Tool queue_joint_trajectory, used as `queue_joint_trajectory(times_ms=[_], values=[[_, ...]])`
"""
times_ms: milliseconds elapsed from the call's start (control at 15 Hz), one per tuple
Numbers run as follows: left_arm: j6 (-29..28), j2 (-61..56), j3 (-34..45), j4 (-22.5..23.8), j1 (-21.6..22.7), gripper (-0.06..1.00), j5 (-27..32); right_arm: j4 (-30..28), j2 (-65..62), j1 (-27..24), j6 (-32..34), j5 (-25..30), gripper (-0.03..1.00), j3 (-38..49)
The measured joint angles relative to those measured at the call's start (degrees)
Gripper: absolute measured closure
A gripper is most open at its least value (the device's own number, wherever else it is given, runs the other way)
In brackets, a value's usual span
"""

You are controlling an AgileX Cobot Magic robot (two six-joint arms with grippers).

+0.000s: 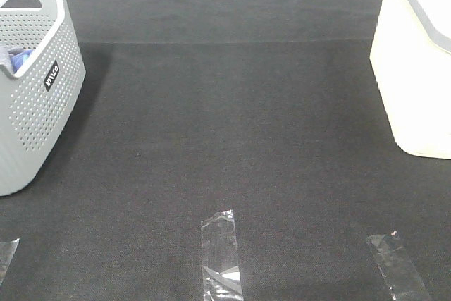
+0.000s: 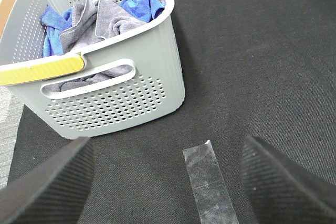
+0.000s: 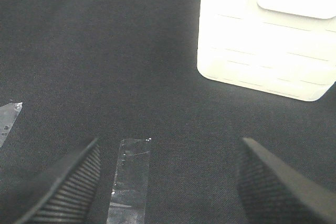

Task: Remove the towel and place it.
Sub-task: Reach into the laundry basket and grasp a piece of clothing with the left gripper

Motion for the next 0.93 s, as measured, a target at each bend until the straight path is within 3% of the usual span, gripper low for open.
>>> queue_joint_trajectory(times_ms=[933], values=[[0.00,0.00,0.00,0.00,0.00,0.21,0.00,0.00,0.00,0.00,0.00,0.00,0.28,0.00]])
